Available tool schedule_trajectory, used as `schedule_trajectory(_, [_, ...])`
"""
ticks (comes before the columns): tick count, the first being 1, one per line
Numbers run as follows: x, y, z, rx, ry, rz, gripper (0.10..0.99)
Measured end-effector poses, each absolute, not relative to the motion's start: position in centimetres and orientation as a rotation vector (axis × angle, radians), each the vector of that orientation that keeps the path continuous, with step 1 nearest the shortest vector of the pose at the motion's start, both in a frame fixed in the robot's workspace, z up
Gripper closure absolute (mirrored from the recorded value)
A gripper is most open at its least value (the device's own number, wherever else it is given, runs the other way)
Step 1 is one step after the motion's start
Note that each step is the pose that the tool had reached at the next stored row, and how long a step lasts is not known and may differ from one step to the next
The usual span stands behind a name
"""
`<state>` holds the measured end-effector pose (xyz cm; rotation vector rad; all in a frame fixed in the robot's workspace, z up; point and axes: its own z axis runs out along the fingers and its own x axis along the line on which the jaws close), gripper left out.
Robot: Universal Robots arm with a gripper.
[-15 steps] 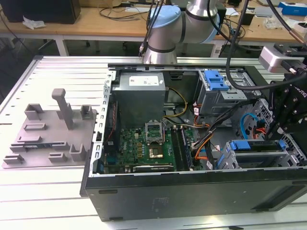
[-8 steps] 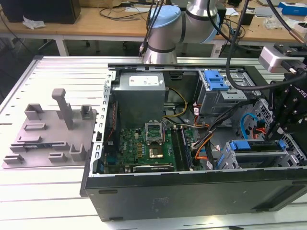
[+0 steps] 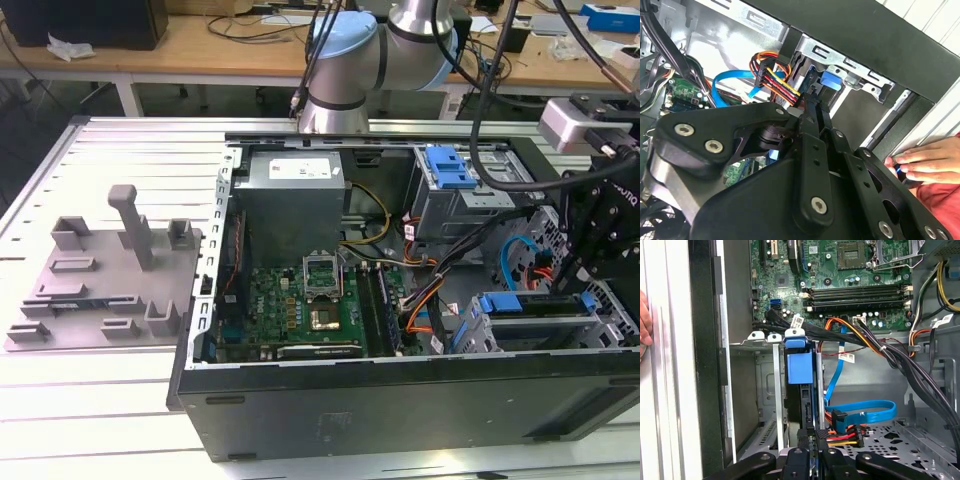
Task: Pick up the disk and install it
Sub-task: 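Insert the first disk wire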
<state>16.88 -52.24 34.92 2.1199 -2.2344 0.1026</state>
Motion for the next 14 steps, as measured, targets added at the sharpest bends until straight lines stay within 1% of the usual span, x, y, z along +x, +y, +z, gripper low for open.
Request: schedule_trajectory(14, [16.88,-52.24,34.33,2.121,-2.234,0.103,0.922])
